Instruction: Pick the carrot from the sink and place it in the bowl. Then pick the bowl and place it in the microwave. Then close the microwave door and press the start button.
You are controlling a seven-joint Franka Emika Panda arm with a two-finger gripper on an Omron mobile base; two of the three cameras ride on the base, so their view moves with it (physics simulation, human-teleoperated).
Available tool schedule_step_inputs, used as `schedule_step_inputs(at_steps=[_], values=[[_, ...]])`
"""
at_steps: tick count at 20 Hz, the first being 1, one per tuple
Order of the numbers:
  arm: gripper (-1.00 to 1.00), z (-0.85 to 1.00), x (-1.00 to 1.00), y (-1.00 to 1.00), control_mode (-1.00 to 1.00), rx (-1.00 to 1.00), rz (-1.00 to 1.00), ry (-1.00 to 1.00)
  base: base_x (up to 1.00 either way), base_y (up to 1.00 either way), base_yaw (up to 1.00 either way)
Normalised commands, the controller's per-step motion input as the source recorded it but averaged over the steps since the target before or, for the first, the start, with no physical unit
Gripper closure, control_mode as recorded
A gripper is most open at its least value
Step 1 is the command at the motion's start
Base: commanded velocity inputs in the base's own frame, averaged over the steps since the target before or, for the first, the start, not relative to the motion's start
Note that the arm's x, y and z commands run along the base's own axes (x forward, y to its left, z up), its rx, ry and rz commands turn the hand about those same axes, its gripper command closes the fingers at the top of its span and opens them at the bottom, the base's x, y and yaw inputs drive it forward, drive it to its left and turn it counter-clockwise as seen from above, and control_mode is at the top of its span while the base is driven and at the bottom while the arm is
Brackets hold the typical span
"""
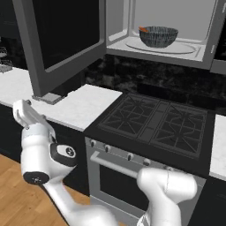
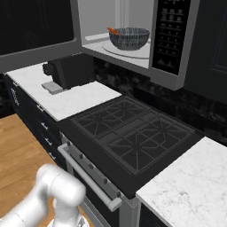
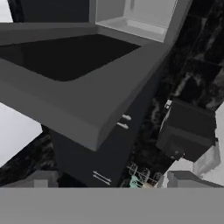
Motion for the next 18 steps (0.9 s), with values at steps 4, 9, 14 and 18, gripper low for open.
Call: schedule_step_inputs(at_steps=[4, 9, 14, 18], values=[[-1.00, -0.28, 0.71, 0.56, -1.00, 0.07, 0.00, -0.04, 0.00, 0.00, 0.00], [-1.00, -0.11, 0.69, 0.25, -1.00, 0.06, -0.01, -0.08, 0.00, 0.00, 0.00], [-1.00, 0.00, 0.53, -0.14, -1.00, 0.09, -0.05, -0.21, 0.00, 0.00, 0.00], [-1.00, -0.03, 0.59, 0.00, -1.00, 0.06, -0.08, -0.21, 0.00, 0.00, 0.00]])
